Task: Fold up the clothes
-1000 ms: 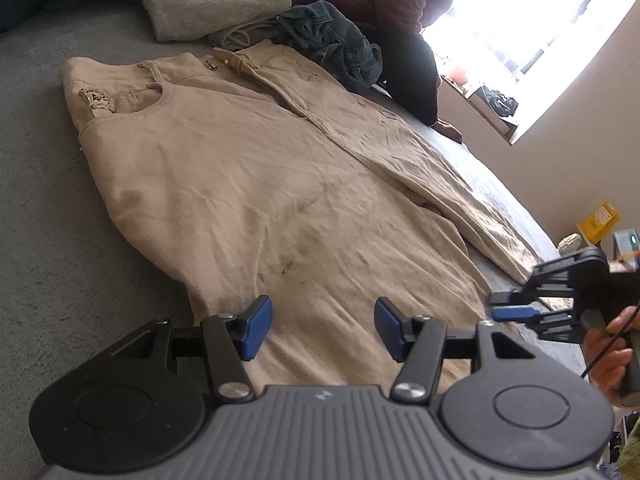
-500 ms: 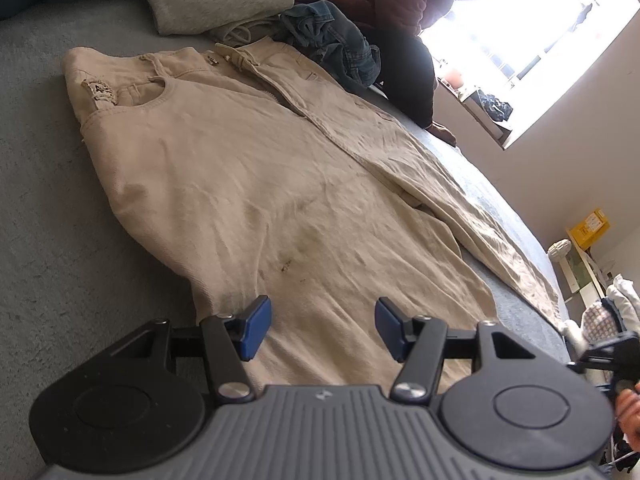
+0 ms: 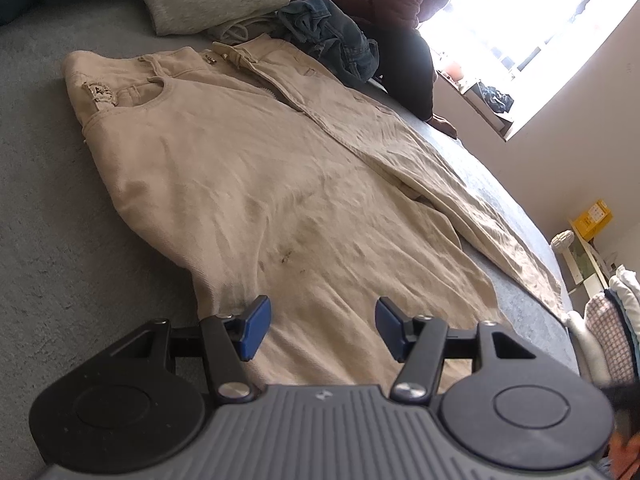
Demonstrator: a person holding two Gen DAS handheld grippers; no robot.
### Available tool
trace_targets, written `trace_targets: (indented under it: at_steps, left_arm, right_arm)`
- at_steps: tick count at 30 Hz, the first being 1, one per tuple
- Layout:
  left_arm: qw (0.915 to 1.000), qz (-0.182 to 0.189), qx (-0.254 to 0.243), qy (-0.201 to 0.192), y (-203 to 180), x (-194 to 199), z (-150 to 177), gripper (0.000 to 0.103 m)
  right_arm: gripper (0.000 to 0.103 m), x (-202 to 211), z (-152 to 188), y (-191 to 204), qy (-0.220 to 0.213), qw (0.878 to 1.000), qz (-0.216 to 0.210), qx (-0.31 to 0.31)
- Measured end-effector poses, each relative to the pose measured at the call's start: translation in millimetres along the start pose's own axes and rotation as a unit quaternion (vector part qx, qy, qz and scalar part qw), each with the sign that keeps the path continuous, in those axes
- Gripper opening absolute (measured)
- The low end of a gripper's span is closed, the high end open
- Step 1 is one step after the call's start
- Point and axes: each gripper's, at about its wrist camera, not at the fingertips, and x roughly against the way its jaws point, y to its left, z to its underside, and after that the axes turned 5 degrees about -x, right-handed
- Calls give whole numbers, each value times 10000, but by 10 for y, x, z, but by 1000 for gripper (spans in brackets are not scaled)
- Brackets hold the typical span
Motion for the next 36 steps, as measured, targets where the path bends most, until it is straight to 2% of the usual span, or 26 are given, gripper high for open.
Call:
trace_targets:
  at_steps: [2,6,8,10,13,16,19,22,26,28,31,34,36]
  left_arm:
    - [10000,-6,37,-10,5,-10,-2,59]
    - [10000,-7,89,-28,11,-30,0,59]
    - [10000,-7,64,-28,5,-30,1,59]
    - [10000,5,59,-28,5,-25,-1,59]
    - [10000,32,90,-25,11,-13,-4,59]
    - [9999,58,80,-29,17,8,0,59]
    - [9998,107,156,-36,40,15,-3,59]
    - [9996,175,207,-44,54,14,-5,59]
    - [9994,260,231,-54,72,1,-8,59]
    - [9993,275,231,-127,87,14,-5,59]
    - [9985,338,361,-221,129,46,-26,59]
    - [9966,412,561,-451,192,138,-55,59]
    - [9964,362,562,-529,202,169,-72,60]
  right_arm:
    - [27,-49,164,149,22,9961,311,823]
    - [27,196,699,-81,338,9960,332,758]
    - [27,256,876,-160,601,9945,387,762]
    - [27,322,892,-132,646,9927,565,850]
    - [27,413,689,-104,91,9967,585,555]
    - [27,376,566,-76,-223,9972,619,346]
    - [27,254,819,-114,19,9956,867,358]
    - [27,447,1234,-226,32,9959,898,126]
    - [27,595,1492,-371,222,9923,1219,-86]
    - [27,755,1413,-426,-242,9913,1278,-181]
    - [27,775,1036,-454,-772,9879,1328,-207]
    - [27,514,718,-502,-736,9875,1395,27]
    - [27,452,875,-666,-546,9861,1569,-50]
